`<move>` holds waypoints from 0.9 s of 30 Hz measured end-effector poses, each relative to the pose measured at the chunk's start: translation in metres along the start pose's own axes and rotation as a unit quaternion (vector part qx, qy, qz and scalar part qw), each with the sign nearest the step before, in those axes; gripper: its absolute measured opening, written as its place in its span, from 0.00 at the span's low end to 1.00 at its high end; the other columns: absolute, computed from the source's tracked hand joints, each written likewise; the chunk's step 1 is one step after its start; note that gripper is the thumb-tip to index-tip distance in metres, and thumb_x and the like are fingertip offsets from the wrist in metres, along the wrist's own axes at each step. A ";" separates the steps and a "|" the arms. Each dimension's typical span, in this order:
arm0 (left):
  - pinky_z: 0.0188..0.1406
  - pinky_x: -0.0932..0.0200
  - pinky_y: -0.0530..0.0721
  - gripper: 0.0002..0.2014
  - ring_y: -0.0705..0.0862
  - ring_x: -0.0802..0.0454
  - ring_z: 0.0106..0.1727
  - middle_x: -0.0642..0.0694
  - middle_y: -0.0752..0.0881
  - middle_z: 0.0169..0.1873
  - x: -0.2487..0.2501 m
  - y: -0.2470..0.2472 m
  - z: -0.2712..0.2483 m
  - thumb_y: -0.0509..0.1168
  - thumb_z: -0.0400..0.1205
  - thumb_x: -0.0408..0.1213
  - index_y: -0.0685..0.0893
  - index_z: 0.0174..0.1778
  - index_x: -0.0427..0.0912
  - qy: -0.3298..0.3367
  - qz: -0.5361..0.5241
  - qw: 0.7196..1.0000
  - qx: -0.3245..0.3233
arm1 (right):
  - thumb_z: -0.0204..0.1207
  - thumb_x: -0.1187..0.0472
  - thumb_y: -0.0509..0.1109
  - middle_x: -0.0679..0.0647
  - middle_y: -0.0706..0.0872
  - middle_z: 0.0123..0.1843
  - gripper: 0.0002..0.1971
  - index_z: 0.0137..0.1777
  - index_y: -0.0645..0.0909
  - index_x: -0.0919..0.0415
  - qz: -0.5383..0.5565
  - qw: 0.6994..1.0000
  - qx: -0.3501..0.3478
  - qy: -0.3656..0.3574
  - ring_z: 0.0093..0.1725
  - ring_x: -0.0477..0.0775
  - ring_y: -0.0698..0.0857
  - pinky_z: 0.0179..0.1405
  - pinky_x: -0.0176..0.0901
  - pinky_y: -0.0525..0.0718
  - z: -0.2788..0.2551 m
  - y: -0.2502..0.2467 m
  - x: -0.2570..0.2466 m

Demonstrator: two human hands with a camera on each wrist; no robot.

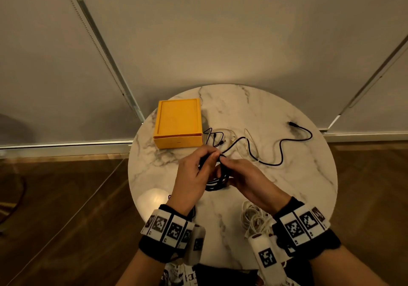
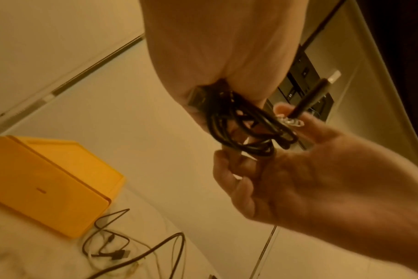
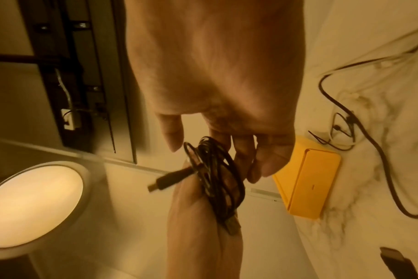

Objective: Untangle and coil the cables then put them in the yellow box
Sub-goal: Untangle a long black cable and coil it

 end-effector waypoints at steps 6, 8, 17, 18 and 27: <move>0.43 0.68 0.80 0.08 0.86 0.63 0.44 0.56 0.88 0.42 0.005 -0.014 0.004 0.63 0.85 0.38 0.87 0.53 0.43 0.018 0.036 0.996 0.078 | 0.81 0.64 0.67 0.68 0.88 0.55 0.11 0.58 0.85 0.68 -0.091 0.996 0.020 -0.001 0.53 0.61 0.88 0.52 0.50 0.86 0.010 0.000 -0.003; 0.46 0.68 0.80 0.09 0.86 0.65 0.46 0.58 0.89 0.44 -0.001 -0.019 0.003 0.64 0.85 0.39 0.88 0.55 0.44 -0.008 0.021 0.998 0.067 | 0.81 0.67 0.67 0.70 0.87 0.57 0.11 0.60 0.84 0.72 -0.102 0.995 0.016 0.010 0.51 0.59 0.89 0.46 0.47 0.88 0.011 -0.001 0.001; 0.44 0.55 0.86 0.11 0.89 0.62 0.40 0.58 0.91 0.42 -0.036 -0.041 -0.013 0.73 0.78 0.34 0.91 0.53 0.52 -0.071 0.061 0.994 -0.054 | 0.76 0.75 0.70 0.61 0.90 0.43 0.11 0.54 0.85 0.62 -0.038 0.998 -0.016 0.053 0.34 0.61 0.90 0.27 0.40 0.83 0.014 0.008 0.027; 0.44 0.54 0.87 0.11 0.89 0.62 0.40 0.58 0.91 0.42 -0.039 -0.043 -0.018 0.73 0.79 0.35 0.90 0.55 0.53 -0.066 0.076 0.993 -0.054 | 0.75 0.75 0.70 0.59 0.90 0.42 0.12 0.54 0.85 0.61 -0.035 0.997 -0.013 0.061 0.33 0.59 0.89 0.27 0.40 0.81 0.014 0.009 0.033; 0.50 0.66 0.84 0.10 0.87 0.65 0.46 0.54 0.90 0.49 -0.051 -0.048 -0.039 0.70 0.80 0.34 0.90 0.56 0.45 -0.032 0.118 0.992 -0.042 | 0.76 0.71 0.66 0.53 0.81 0.32 0.14 0.61 0.81 0.68 0.101 0.987 -0.014 0.125 0.34 0.45 0.84 0.44 0.41 0.79 0.013 0.026 0.063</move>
Point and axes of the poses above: each hand's wrist, its own z-axis towards the middle knuckle, its own y-axis out of the palm, x = y × z, the point moved 6 cm from there along z, towards the middle knuckle
